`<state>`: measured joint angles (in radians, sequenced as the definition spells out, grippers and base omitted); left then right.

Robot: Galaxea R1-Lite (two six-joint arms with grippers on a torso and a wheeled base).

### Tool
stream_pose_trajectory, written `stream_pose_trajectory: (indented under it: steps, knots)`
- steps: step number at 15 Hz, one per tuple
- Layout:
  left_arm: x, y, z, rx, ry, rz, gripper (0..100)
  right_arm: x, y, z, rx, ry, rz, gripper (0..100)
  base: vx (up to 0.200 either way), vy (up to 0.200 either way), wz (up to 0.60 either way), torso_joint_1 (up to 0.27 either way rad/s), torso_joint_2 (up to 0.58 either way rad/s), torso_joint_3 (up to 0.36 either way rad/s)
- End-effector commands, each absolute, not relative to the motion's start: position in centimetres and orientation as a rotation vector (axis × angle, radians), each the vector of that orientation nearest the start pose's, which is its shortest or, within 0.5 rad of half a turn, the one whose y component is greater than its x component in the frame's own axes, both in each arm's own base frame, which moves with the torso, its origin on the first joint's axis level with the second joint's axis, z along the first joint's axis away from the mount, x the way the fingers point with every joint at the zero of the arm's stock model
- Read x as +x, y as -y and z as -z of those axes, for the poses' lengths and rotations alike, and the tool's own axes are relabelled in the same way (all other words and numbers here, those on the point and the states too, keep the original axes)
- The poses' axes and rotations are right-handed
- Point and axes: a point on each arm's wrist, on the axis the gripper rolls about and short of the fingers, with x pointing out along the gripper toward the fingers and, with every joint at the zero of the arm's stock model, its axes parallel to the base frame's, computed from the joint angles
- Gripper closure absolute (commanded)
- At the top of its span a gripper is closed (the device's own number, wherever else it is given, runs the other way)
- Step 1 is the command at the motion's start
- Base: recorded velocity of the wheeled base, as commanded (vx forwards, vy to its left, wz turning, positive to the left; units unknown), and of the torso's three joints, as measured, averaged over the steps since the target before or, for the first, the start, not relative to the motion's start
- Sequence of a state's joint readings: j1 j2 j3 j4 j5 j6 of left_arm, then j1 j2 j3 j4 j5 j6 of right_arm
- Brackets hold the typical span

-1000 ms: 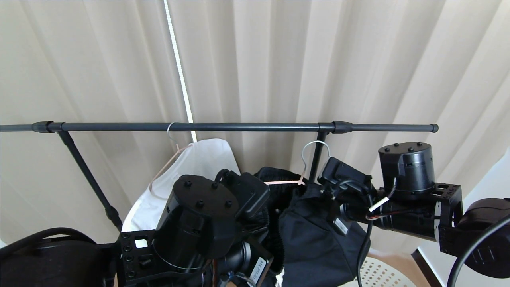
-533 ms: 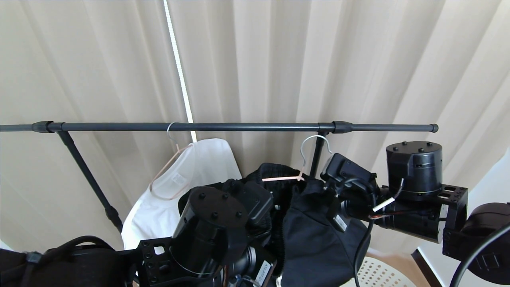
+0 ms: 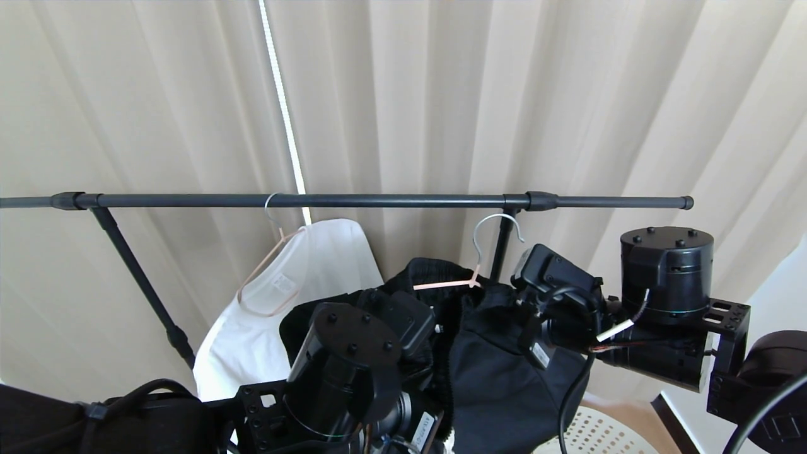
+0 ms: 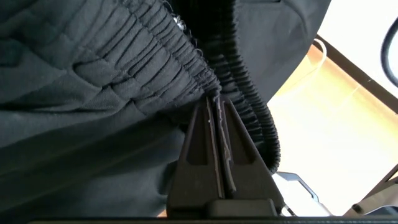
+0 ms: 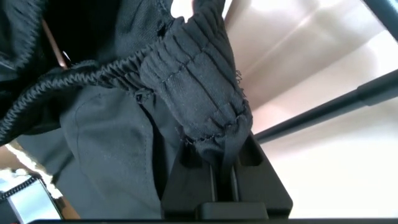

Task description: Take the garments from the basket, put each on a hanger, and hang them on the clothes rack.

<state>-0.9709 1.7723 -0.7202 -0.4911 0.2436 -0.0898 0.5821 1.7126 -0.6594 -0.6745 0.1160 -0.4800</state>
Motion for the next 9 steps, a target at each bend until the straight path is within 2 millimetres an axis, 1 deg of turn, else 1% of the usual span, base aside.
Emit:
stream_pose_trajectory:
  steps: [1, 5, 9]
  knots:
    - [17.34, 24.39, -12.31, 0.25, -0.507, 0.684, 100, 23.7, -15.99, -14.81, -0.537, -0.188, -0.788, 100, 0.0, 0.0, 0.0, 0.0, 0.0, 0.0]
    - [17.19, 24.26, -11.98, 0.263, -0.517, 0.685, 100, 23.54, -15.89, -15.08, -0.535, -0.179, -0.787, 100, 0.0, 0.0, 0.0, 0.0, 0.0, 0.0]
    - [17.23, 24.32, -12.17, 0.252, -0.498, 0.688, 100, 23.33, -15.83, -15.22, -0.532, -0.172, -0.797, 100, 0.0, 0.0, 0.0, 0.0, 0.0, 0.0]
